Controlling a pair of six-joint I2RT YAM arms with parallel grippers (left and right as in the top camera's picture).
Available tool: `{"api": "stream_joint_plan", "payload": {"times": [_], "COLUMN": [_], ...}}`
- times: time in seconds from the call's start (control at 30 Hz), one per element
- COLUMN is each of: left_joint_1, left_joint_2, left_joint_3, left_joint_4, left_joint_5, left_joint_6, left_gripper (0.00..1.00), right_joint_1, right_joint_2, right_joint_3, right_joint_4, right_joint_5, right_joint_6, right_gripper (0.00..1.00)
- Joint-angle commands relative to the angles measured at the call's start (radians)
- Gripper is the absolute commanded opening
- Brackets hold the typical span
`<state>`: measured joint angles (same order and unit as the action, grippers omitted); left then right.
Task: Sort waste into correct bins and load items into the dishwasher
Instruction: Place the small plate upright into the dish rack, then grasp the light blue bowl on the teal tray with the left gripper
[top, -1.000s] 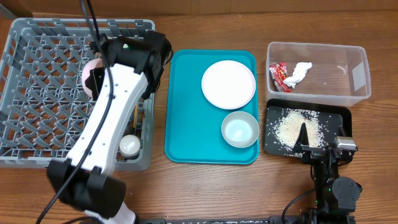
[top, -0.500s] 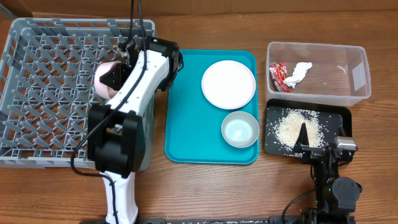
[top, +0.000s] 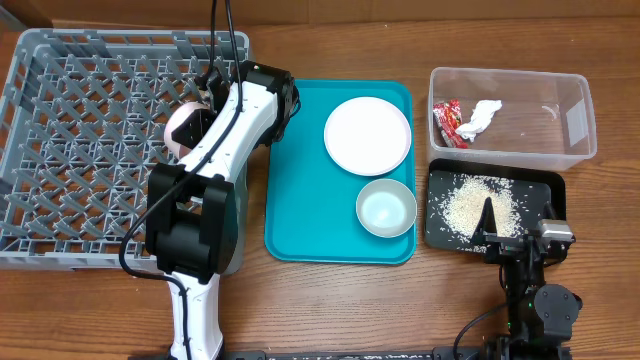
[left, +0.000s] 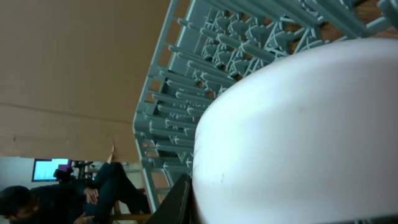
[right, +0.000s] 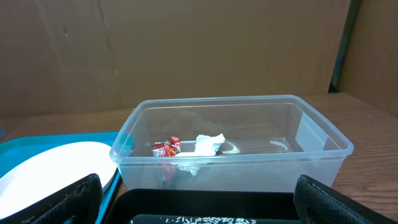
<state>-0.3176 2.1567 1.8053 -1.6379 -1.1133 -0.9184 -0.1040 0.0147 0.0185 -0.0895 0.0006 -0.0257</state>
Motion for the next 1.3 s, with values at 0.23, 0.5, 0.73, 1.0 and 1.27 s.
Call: {"api": "stream_joint_plan", "payload": {"times": [0.23, 0.5, 0.73, 1.0, 1.27], "left_joint_1": [-0.004, -0.029, -0.063, -0.129, -0.216], "left_joint_2": [0.002, -0.082, -0.203, -0.233, -0.208], "left_joint_3": [0.011, 0.051, 0.162, 0.208, 0.206], "left_joint_4": [-0.053, -0.053, -0.037, 0.184, 0.335], "left_joint_5": [0.031, 0.138, 0.288, 0.722, 0.874], "left_joint_6": [-0.013, -0.008, -0.008, 0.341, 0.444], "left_gripper": [0.32, 0.73, 0.89, 0.75, 0.77], "right_joint_1": [-0.002, -0.002, -0.002, -0.002, -0.002], "right_joint_2": [-0.012, -0.012, -0.012, -0.012, -0.012], "right_joint_3": [-0.011, -0.011, -0.011, -0.011, -0.011], "right_joint_4": [0.007, 0.007, 0.007, 0.007, 0.007], "right_joint_5": [0.002, 0.002, 0.002, 0.002, 0.002], "right_joint_6": [-0.001, -0.001, -0.001, -0.001, -0.001], "right_gripper": [1.0, 1.0, 1.0, 1.0, 1.0]}}
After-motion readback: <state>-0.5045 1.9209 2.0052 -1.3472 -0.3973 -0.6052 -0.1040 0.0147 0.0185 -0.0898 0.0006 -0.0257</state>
